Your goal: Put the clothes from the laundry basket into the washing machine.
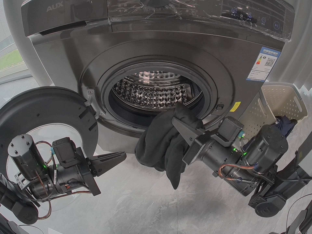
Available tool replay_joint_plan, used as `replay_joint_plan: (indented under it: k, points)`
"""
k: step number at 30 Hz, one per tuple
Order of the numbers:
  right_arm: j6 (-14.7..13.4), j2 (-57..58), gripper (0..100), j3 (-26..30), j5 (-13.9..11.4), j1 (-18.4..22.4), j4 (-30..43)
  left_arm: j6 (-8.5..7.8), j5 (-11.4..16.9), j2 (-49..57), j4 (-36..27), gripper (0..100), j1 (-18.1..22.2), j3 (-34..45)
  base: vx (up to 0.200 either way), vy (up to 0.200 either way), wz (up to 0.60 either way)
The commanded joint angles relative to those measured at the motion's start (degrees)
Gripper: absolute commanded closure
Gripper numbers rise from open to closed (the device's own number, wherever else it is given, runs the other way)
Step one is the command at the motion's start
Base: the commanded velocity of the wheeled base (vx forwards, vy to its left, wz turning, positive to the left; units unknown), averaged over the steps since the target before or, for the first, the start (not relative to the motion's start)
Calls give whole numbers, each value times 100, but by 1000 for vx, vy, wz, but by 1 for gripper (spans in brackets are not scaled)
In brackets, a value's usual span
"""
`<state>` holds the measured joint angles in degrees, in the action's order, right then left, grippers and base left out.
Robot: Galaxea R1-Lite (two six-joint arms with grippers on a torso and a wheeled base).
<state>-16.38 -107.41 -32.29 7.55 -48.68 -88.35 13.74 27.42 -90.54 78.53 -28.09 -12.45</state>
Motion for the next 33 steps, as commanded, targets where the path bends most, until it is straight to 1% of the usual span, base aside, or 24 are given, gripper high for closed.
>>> replay_joint_plan:
  k: [1, 7, 10, 12, 14, 15, 16, 18, 20, 21, 23, 26, 27, 31, 33]
  points:
    - [4, -140, 100, -234, 1, 7, -7, -38, 1, -139, 101, 100, -57, 120, 0, 0, 0]
    - [12, -140, 100, -365, -8, 25, 10, -38, 44, -166, 312, 100, -188, 348, 0, 0, 0]
    - [21, -105, 100, -480, -43, 25, 186, -73, 36, -359, 321, 100, -259, 401, 0, 0, 0]
    - [12, 98, 100, -524, -87, -10, 415, -161, 36, -509, 329, 100, -285, 454, 0, 0, 0]
    - [12, 352, 100, -541, -104, -28, 599, -302, 36, -711, 338, 100, -285, 498, 0, 0, 0]
    - [12, 361, 100, -541, -113, -28, 608, -310, 27, -728, 338, 100, -285, 498, 0, 0, 0]
    - [4, 414, 100, -576, -122, -54, 652, -460, 27, -974, 426, 100, -276, 506, 0, 0, 0]
    - [4, 440, 100, -524, -122, -116, 617, -565, 9, -1282, 681, 100, -276, 515, 0, 0, 0]
    - [-5, 458, 100, -480, -113, -133, 590, -592, -17, -1581, 1015, 100, -276, 515, 0, 0, 0]
    - [-5, 467, 100, -471, -113, -133, 582, -592, -26, -1651, 1068, 100, -276, 462, 0, 0, 0]
    - [-5, 476, 100, -471, -113, -133, 573, -592, -26, -1677, 1033, 100, -267, 410, 0, 0, 0]
    - [-5, 449, 100, -480, -122, -133, 564, -548, -17, -1677, 1024, 100, -276, 410, 0, 0, 0]
    - [-5, 440, 100, -488, -122, -133, 564, -513, -17, -1695, 1024, 0, -276, 383, 0, 0, 0]
    - [-5, 432, 100, -497, -113, -195, 555, -477, -17, -1721, 1024, 0, -311, 304, 0, 0, 0]
    - [-5, 440, 100, -488, -104, -221, 564, -477, -26, -1686, 1024, 0, -470, 322, 0, 0, 0]
